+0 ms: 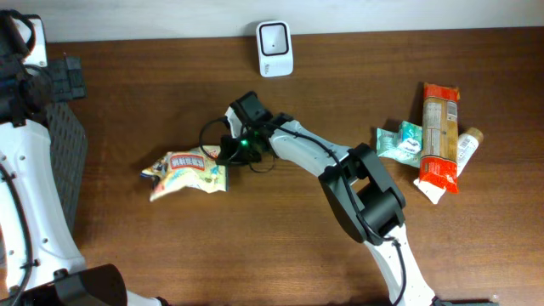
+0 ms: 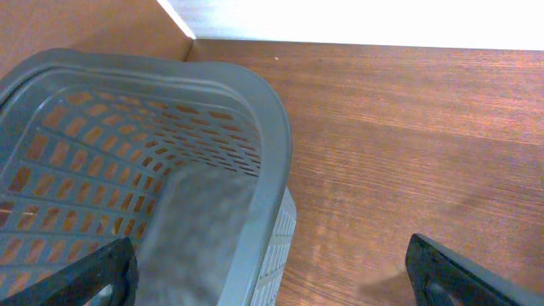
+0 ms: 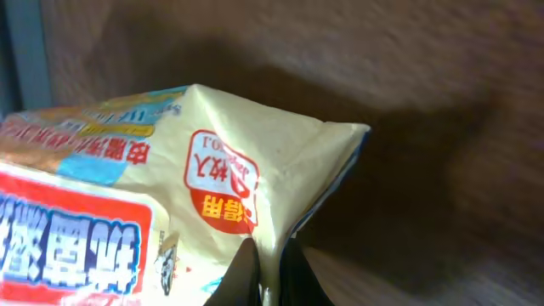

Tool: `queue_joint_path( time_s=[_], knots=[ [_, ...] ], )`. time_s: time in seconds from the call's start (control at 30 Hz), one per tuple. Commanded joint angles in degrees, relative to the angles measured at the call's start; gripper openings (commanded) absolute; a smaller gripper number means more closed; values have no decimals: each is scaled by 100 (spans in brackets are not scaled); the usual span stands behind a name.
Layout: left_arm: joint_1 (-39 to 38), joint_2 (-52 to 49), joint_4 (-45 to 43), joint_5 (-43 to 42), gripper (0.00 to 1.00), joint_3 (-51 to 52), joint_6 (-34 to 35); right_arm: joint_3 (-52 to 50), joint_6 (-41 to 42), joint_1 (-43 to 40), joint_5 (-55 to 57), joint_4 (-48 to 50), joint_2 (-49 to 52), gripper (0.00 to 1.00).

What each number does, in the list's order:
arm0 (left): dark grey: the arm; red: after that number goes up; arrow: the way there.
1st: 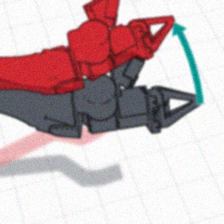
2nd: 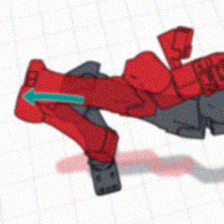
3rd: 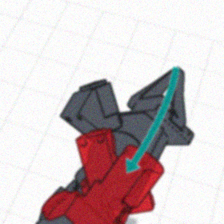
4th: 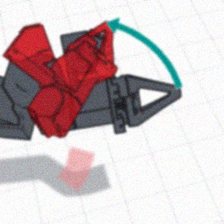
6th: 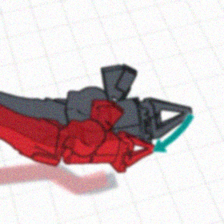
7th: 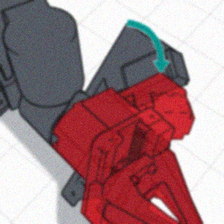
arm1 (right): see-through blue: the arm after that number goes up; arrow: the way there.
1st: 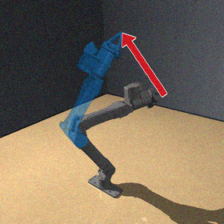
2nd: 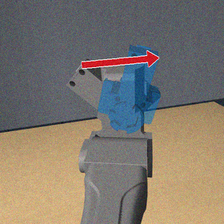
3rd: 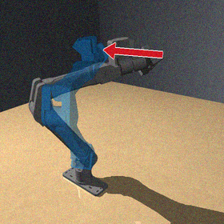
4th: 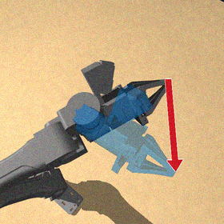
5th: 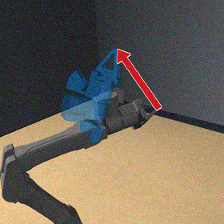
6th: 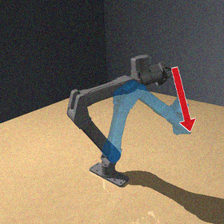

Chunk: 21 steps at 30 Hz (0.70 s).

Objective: Scan the item barcode
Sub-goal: 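Reach the right gripper to the snack bag and grasp it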

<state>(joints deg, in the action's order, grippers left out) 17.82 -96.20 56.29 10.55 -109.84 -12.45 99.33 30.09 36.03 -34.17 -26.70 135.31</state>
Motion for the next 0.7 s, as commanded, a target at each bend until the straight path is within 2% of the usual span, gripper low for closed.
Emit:
queue_joint_path(
  time_s=[0.0, 0.07, 0.23, 0.5, 0.57, 0.67],
  knots=[
    [24, 66, -9, -20, 99, -68, -50, 0, -916, -317, 603, -737, -531, 4],
    [24, 66, -9, -20, 99, -68, -50, 0, -1390, -380, 1377, -1237, -914, 4],
    [24, 66, -9, -20, 99, -68, -50, 0, -2170, -192, 4752, -2308, -1899, 4],
    [24, 66, -9, -20, 99, -68, -50, -2, -2352, 146, 9049, -3016, -2177, 4],
    [24, 66, -9, -20, 99, -68, -50, -2, -2835, 144, 9777, -2999, -2175, 4],
    [24, 66, -9, -20, 99, -68, -50, -2, -3265, 83, 9956, -3001, -2173, 4]
  ],
)
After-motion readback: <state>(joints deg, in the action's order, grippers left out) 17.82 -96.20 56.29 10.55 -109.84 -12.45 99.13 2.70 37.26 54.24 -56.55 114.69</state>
